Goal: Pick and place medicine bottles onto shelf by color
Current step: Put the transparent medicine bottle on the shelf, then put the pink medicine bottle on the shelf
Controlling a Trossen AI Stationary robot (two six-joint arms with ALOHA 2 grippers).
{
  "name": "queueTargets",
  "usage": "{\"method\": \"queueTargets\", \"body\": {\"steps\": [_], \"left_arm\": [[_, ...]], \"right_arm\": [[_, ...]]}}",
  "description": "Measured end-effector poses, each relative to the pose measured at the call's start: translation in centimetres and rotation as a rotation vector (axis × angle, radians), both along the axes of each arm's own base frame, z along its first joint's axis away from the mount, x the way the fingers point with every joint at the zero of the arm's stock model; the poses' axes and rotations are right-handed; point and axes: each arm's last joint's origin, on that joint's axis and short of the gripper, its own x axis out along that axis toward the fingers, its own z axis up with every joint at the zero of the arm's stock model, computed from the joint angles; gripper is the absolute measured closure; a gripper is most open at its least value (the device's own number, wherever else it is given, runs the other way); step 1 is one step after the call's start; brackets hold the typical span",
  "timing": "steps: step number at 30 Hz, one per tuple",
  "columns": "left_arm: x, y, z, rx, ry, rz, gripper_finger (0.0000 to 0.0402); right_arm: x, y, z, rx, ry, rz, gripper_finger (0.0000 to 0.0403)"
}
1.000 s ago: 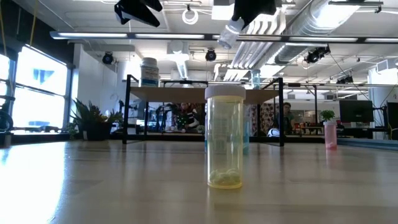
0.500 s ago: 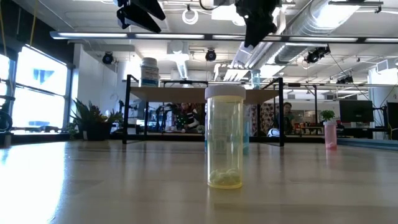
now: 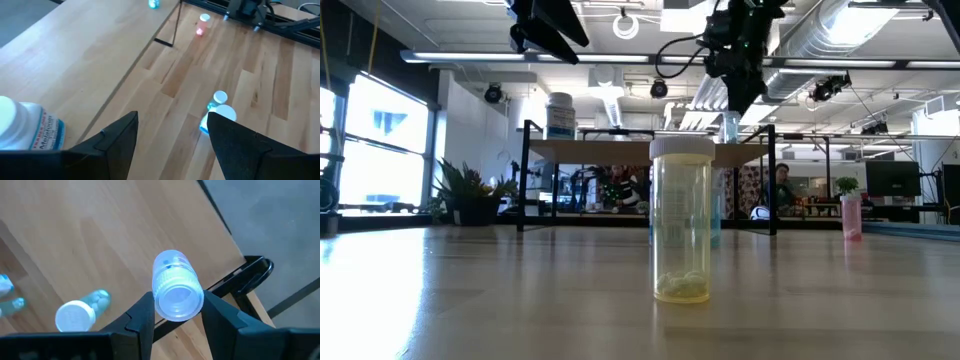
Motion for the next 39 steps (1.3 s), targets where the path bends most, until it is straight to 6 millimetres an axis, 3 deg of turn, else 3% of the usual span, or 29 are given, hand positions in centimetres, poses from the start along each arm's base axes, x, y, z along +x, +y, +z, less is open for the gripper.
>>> {"method": "queueTargets", "body": {"steps": [16, 28, 35, 39], "left_arm": [[-0.3, 1.3, 0.0, 0.000, 0.000, 0.054, 0.0174], [-0.3, 1.3, 0.0, 0.000, 0.000, 0.053, 0.0174], [-0.3, 1.3, 0.0, 0.000, 0.000, 0.053, 0.0174], [-0.3, 1.0, -0.2, -0.014, 0.017, 0.032, 0.0174]], "right_arm": [[0.5, -0.6, -1.1, -0.023, 0.070, 0.073, 0.0278], [0.5, -0.6, -1.1, -0.029, 0.073, 0.090, 0.0229], [0.6, -0.7, -0.9, -0.057, 0.068, 0.079, 0.0227], [0.4, -0.5, 0.3, -0.073, 0.032, 0.036, 0.0226]]}}
